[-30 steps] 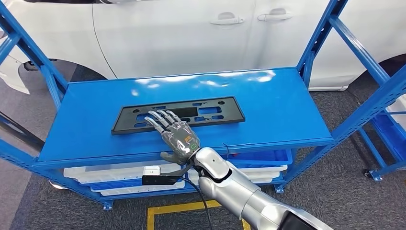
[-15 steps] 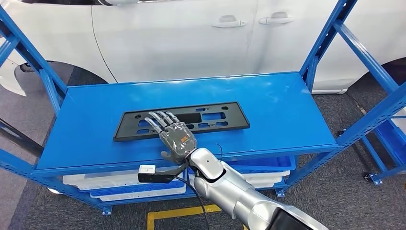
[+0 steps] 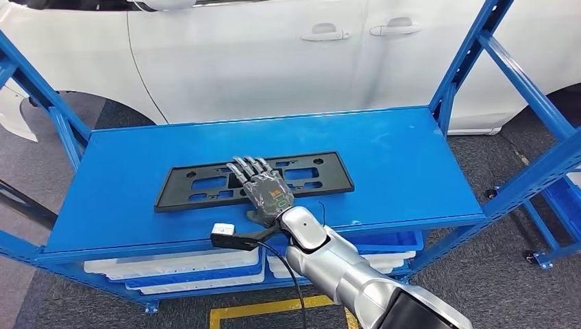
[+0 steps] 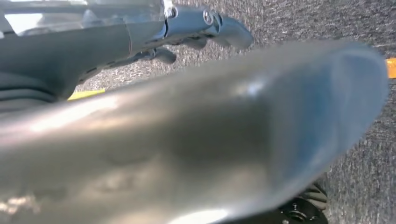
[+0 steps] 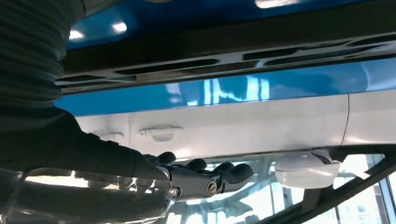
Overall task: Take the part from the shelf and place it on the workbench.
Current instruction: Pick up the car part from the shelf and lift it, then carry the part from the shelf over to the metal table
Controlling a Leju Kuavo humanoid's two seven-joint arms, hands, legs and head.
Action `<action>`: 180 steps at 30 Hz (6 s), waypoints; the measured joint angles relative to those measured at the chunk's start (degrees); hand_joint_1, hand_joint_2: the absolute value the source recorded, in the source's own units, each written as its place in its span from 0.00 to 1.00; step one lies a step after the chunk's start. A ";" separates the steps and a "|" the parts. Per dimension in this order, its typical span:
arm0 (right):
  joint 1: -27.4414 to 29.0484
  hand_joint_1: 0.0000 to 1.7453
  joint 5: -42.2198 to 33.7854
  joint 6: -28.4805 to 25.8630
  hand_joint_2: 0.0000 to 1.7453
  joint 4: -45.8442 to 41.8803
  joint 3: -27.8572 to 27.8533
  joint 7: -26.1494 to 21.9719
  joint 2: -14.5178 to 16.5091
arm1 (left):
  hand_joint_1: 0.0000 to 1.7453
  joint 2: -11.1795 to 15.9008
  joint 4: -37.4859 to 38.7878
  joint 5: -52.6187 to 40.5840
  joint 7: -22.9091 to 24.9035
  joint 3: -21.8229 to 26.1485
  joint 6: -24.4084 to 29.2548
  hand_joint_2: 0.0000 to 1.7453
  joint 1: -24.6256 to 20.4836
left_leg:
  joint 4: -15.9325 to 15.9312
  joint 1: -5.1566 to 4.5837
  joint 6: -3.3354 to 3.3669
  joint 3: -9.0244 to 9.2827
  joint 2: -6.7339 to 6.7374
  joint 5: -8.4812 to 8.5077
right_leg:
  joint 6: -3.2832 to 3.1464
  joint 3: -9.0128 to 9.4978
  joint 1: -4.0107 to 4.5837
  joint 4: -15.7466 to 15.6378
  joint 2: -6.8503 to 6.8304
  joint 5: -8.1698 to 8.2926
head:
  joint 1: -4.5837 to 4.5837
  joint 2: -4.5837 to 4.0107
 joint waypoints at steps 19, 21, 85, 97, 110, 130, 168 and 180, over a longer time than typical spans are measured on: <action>-0.83 0.00 4.22 -0.34 1.00 4.51 -1.87 3.98 0.33 | 0.00 0.64 -0.01 -0.67 -0.25 0.03 -0.66 0.00 -0.11 | -1.13 0.13 2.33 -2.15 0.12 3.35 | 1.96 -3.19 -0.10 11.54 0.16 -8.08 | 0.11 -0.01; -0.59 0.00 4.77 0.11 1.00 5.29 -2.11 4.58 0.09 | 0.00 0.72 -0.01 -0.73 -0.38 0.03 -0.71 0.00 -0.12 | -1.02 0.08 2.46 -2.05 0.10 3.11 | 2.20 -6.71 -0.28 17.01 0.14 -9.07 | 0.11 -0.01; 20.60 1.00 -78.64 59.61 1.00 -73.70 -29.13 -24.01 -12.40 | 0.00 0.79 0.01 6.65 -11.58 7.40 -2.59 1.00 -0.97 | 0.43 0.25 2.48 -1.70 0.00 1.94 | 2.31 -4.11 -0.39 11.37 -0.33 -5.18 | 0.12 -0.01; 20.46 1.00 -76.70 58.30 1.00 -78.04 -24.26 -22.76 -14.01 | 0.00 1.04 0.01 4.59 -10.09 7.08 -1.38 1.00 -1.47 | 15.09 0.11 -0.49 -6.76 -0.04 -8.09 | -0.45 -1.53 -0.26 0.40 -0.61 1.13 | -0.16 -0.01; 16.57 1.00 -85.20 61.05 1.00 -76.61 -20.74 -27.73 -21.50 | 0.00 1.47 0.01 3.55 -9.42 5.80 -0.45 1.00 -1.84 | -0.96 -0.24 2.93 1.58 0.21 -0.12 | 3.06 -6.82 -0.68 7.53 -0.47 -2.47 | 0.25 -0.01; 16.19 1.00 -85.26 60.86 1.00 -72.78 -17.32 -29.02 -23.09 | 0.00 1.10 0.01 4.90 -9.80 5.93 2.16 1.00 -1.39 | 14.65 -0.09 -0.15 -5.33 0.18 -5.65 | -0.19 -2.73 -0.38 0.92 -0.70 1.62 | 0.39 -0.01; 20.74 1.00 -78.07 61.31 1.00 -74.31 -19.01 -22.47 -16.20 | 0.00 1.40 0.01 4.04 -10.44 5.77 0.37 1.00 -1.73 | -1.51 -0.46 1.38 3.82 0.55 -1.64 | 1.47 -2.85 -0.02 0.50 -0.86 3.30 | 0.37 0.01; 21.43 1.00 -81.26 63.69 1.00 -74.41 -22.66 -22.44 -16.53 | 0.00 0.95 0.01 5.01 -9.47 5.93 1.23 1.00 -1.70 | -0.39 -0.46 1.49 -4.04 0.86 4.33 | 1.92 4.80 -0.33 1.81 -0.58 -4.16 | 0.68 -0.01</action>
